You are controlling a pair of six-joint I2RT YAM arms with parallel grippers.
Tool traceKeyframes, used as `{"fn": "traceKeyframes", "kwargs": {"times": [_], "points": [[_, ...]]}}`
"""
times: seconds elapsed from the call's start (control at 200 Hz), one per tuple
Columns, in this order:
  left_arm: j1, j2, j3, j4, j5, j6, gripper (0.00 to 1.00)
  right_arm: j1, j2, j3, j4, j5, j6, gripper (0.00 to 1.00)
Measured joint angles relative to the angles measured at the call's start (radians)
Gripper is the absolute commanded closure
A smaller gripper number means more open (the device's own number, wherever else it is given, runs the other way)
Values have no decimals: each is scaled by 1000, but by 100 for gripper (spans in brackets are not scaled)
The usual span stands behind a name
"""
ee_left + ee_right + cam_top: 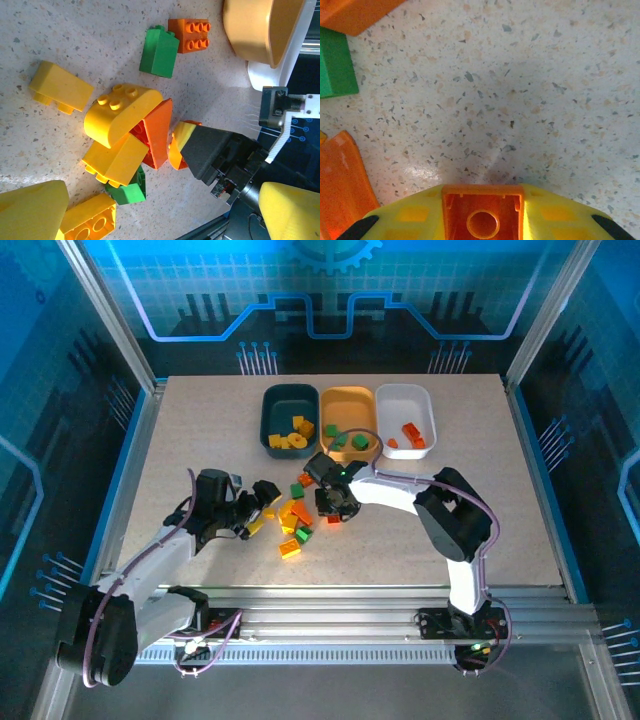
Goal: Sort the legos into containers by color
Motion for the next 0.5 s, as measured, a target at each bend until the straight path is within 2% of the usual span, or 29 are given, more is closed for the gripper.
{"fn": "traceKeyframes", "kwargs": {"times": [0.135,0.225,0.37,0.5], "points": [[-9,3,0,2,0,0,2,-18,-64,0,-4,24,-45,68],[-53,29,9,6,-8,-1,2,-76,-129,6,-13,45,-101,67],[-183,150,69,48,-6,-1,2,-275,-201,51,-14,98,-200,67],[-280,284,134,180,55,-16,2,-465,-199,83,0,108,-253,66]]}}
